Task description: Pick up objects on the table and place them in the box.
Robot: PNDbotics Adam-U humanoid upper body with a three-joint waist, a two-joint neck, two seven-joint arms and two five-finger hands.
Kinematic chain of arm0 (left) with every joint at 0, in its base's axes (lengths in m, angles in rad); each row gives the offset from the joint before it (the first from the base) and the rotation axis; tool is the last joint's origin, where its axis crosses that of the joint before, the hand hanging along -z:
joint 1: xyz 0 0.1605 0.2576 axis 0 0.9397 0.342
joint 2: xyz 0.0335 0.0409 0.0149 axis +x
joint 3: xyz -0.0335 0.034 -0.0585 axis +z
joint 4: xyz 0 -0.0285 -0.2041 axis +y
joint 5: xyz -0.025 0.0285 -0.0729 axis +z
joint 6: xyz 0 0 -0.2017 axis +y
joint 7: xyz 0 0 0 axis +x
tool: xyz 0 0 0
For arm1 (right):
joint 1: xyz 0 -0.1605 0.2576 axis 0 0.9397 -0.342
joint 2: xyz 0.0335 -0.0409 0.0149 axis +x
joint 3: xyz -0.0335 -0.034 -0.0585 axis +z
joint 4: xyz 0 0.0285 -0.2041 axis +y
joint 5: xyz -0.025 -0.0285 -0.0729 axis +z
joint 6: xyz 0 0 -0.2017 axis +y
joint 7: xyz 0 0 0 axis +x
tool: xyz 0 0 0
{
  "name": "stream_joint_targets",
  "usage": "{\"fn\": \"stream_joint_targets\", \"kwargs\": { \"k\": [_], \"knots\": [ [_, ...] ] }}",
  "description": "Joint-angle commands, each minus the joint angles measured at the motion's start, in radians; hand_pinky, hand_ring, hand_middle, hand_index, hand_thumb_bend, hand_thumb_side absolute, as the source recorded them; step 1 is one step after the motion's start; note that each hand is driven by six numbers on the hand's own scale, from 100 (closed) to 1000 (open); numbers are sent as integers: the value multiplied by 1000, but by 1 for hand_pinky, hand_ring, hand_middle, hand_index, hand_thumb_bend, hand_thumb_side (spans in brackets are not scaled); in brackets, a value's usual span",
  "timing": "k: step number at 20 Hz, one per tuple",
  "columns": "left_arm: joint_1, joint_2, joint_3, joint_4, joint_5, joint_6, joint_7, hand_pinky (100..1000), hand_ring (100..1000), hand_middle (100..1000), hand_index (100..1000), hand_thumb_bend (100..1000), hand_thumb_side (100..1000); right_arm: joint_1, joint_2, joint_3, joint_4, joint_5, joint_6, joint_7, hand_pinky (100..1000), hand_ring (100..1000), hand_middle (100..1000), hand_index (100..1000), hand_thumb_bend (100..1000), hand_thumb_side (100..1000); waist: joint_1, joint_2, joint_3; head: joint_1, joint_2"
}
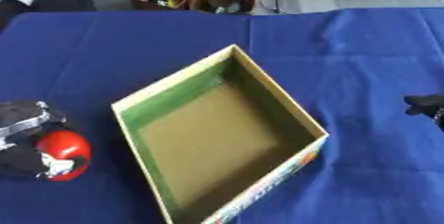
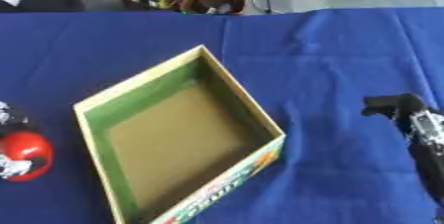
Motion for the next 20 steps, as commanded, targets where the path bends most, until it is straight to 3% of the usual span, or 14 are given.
{"fn": "stream_joint_targets", "kwargs": {
  "k": [1,4,7,16,20],
  "knots": [
    [-15,28,10,-8,-11,3,15,142,406,526,720,378,504,-5,-7,-3,-14,6,1,2,911,836,567,700,100,1000,3,-22,3,1,-7],
    [-8,30,-2,-5,-20,-1,-9,151,403,546,733,426,501,-6,-7,-3,-14,5,1,2,910,835,567,699,100,1000,4,-21,1,2,-7],
    [-5,30,-7,-6,-23,3,-22,179,394,519,716,388,400,-6,-7,-4,-14,5,2,0,910,836,567,700,100,1000,4,-22,1,4,-8],
    [-6,34,3,-20,-14,49,1,213,391,483,673,258,262,-5,-7,-3,-14,5,5,-1,911,836,566,700,100,1000,7,-24,3,2,-9],
    [-7,42,15,-42,-21,57,8,214,388,476,654,254,241,-3,-8,-5,-14,6,7,-2,910,836,566,700,100,1000,9,-27,4,-1,-7]
  ]
}}
